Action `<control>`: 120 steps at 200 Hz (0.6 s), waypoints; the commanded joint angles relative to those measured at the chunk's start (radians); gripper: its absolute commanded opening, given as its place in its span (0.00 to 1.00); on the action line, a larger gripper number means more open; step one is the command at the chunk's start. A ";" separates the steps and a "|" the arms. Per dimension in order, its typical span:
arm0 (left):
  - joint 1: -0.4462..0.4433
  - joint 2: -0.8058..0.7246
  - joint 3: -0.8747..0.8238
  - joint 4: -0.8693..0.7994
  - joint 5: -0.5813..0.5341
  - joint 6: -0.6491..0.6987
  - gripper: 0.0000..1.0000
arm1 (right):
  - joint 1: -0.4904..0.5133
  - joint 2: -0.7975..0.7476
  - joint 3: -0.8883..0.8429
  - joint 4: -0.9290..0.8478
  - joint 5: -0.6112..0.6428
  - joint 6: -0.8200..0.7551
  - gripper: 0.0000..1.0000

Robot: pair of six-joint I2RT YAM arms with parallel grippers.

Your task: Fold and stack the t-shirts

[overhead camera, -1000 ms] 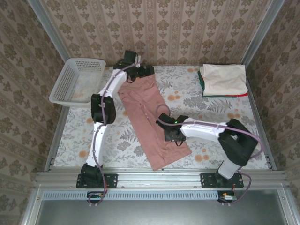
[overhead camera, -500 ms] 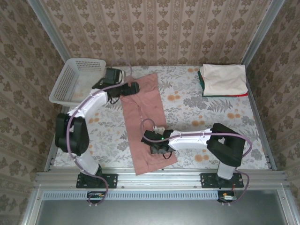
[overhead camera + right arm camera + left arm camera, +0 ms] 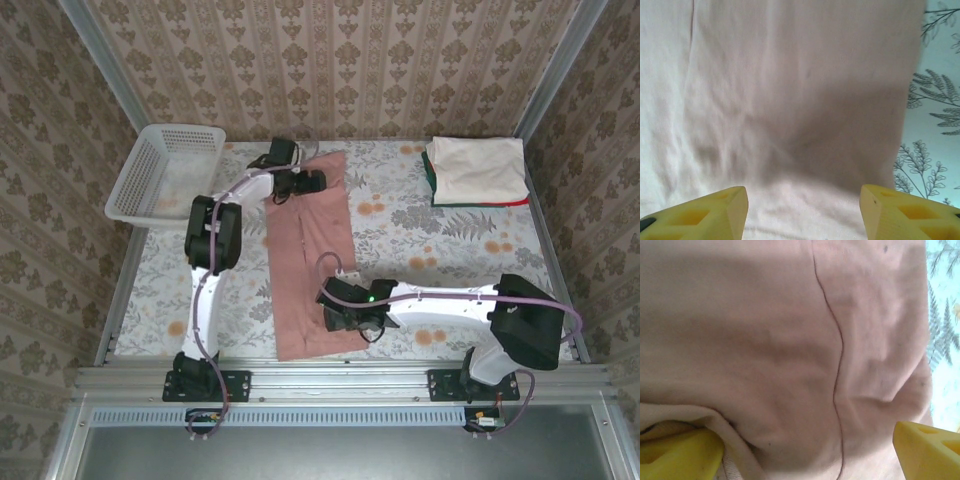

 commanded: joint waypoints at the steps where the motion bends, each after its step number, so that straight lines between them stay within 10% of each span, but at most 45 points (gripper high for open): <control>1: 0.007 0.133 0.145 -0.136 0.069 0.034 0.92 | -0.005 0.034 0.020 0.001 -0.010 -0.053 0.63; 67: 0.010 0.220 0.427 -0.255 0.111 0.036 0.95 | 0.015 0.196 0.118 0.067 -0.046 -0.112 0.59; 120: 0.019 -0.081 0.180 -0.208 0.107 0.059 1.00 | 0.010 0.216 0.107 0.052 -0.047 -0.083 0.27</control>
